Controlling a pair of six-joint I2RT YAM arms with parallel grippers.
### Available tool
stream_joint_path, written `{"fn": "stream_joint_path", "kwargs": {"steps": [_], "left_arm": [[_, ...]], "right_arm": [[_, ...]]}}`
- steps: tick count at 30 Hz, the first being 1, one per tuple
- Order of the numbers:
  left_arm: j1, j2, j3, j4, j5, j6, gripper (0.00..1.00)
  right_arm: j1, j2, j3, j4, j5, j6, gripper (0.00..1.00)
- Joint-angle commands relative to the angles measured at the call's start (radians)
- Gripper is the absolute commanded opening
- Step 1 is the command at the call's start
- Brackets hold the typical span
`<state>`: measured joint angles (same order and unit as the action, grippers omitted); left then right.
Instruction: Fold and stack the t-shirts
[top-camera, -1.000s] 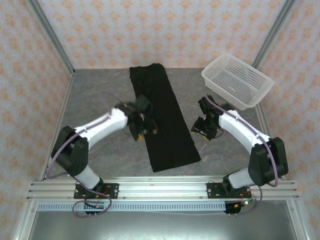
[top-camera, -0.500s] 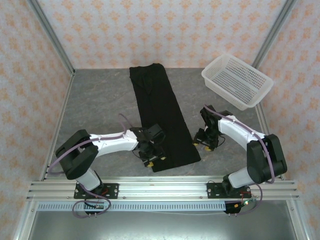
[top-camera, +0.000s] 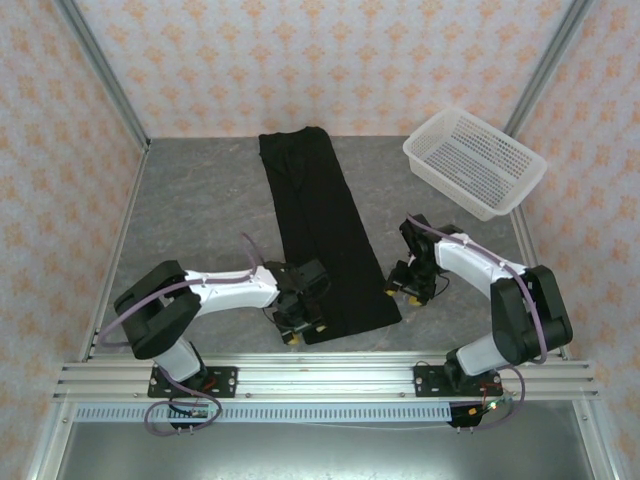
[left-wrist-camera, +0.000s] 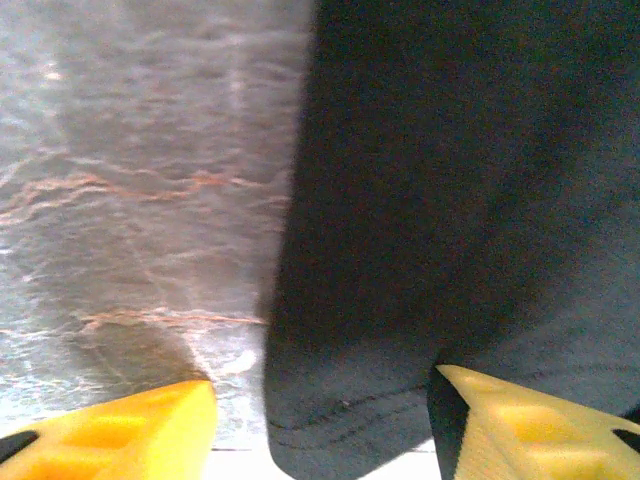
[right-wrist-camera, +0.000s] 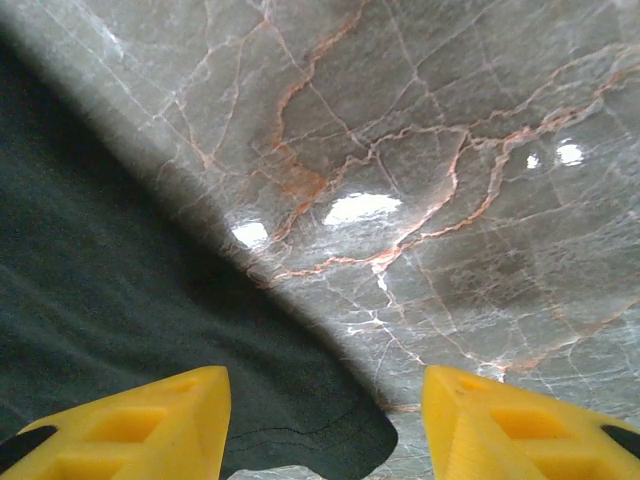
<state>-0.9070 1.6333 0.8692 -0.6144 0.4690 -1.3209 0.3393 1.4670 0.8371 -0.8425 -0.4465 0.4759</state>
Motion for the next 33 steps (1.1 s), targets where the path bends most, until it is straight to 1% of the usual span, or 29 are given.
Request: {"fn": "stream_joint_path", "kwargs": {"steps": [1,4,5,6,9,13,17,23,26,30,33], "left_arm": [[-0.009,0.057,0.016,0.034,-0.059,-0.011,0.42],[-0.007,0.012,-0.020,-0.068,-0.161,-0.008,0.09],[-0.004,-0.015,-0.048,-0.100,-0.188,-0.009,0.03],[0.001,-0.046,-0.076,-0.121,-0.203,-0.012,0.01],[0.024,-0.165,-0.176,-0.171,-0.221,-0.020,0.00],[0.068,-0.333,-0.286,-0.195,-0.219,-0.036,0.00],[0.114,-0.441,-0.350,-0.216,-0.211,-0.039,0.00],[0.128,-0.501,-0.386,-0.209,-0.183,-0.038,0.00],[0.129,-0.508,-0.392,-0.208,-0.177,-0.021,0.00],[0.133,-0.512,-0.406,-0.189,-0.162,-0.005,0.00],[0.135,-0.513,-0.409,-0.181,-0.158,0.011,0.00]], "right_arm": [[0.000,-0.003,-0.010,-0.005,-0.003,-0.019,0.53],[0.021,-0.018,-0.010,-0.022,0.009,-0.026,0.53],[0.035,-0.025,-0.011,-0.025,0.012,-0.024,0.54],[0.052,-0.033,-0.013,-0.025,0.014,-0.021,0.54],[0.135,-0.042,-0.023,-0.015,0.016,0.007,0.55],[0.270,-0.026,-0.034,0.028,-0.018,0.060,0.56],[0.403,0.013,-0.006,0.065,-0.045,0.097,0.56],[0.572,0.080,0.042,0.113,-0.063,0.176,0.56],[0.632,0.098,0.039,0.156,-0.057,0.234,0.56],[0.672,0.126,0.032,0.221,-0.055,0.323,0.54],[0.687,0.154,0.014,0.289,-0.069,0.400,0.51]]}}
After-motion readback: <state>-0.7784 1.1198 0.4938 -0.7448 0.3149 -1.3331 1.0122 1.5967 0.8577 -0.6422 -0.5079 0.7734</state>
